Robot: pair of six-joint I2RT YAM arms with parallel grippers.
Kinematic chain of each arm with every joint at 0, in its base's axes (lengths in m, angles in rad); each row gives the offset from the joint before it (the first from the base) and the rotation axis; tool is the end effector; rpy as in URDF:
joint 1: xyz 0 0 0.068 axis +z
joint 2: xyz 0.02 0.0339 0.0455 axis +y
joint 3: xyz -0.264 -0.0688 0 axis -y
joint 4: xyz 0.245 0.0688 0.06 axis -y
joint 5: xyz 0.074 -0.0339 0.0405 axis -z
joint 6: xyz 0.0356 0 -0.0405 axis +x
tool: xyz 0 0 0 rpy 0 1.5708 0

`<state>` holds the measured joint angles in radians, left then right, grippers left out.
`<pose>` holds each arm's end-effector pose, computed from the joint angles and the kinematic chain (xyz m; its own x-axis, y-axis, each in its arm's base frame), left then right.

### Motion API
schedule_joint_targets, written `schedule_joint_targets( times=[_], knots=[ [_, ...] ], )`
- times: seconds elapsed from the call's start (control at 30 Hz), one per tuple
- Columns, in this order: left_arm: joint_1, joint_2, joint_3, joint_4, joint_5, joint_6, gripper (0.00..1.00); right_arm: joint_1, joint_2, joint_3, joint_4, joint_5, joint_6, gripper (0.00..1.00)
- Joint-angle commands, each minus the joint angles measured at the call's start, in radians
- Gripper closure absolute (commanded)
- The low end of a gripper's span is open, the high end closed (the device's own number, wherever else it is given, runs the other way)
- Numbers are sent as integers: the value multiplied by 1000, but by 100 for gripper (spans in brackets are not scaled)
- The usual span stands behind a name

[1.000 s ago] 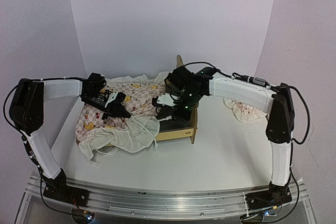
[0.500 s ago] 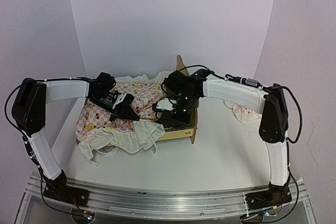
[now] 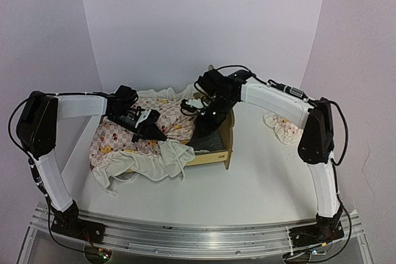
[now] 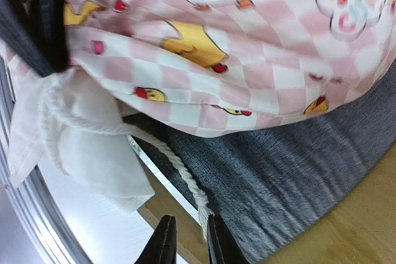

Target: Set up the pet bed

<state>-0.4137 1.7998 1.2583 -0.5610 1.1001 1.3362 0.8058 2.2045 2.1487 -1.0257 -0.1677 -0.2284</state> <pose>0.3182 -0.1744 0.2153 0.3456 0.3300 -0.8784 0.9227 -0.2900 0.2541 0.3251 0.3472 0.2762 -0.4221 -0.7620 -0.4912 -0.8841 0.4658 0.0371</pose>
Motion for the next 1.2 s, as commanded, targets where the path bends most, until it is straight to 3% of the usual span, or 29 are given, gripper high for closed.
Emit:
schedule_joint_targets(
  times=[0.0,0.13,0.37,0.63,0.87,1.0,1.17],
  knots=[
    [-1,6,4,40,5,-34,100,2,86,25,-80,-134,136,81],
    [0,14,-6,50,5,-49,100,27,156,76,-170,-67,124,80],
    [-5,13,-18,65,27,-57,97,68,292,178,-401,-1,109,90],
    [-18,9,6,-17,67,-27,68,68,338,63,-477,23,116,94],
    [-30,-8,5,-88,68,8,59,68,438,157,-528,154,124,88],
    [-50,-25,-9,-118,64,17,51,68,365,240,-577,143,126,83],
    [-72,-23,-39,-82,40,-6,46,64,68,112,-292,-108,196,67]
  ],
)
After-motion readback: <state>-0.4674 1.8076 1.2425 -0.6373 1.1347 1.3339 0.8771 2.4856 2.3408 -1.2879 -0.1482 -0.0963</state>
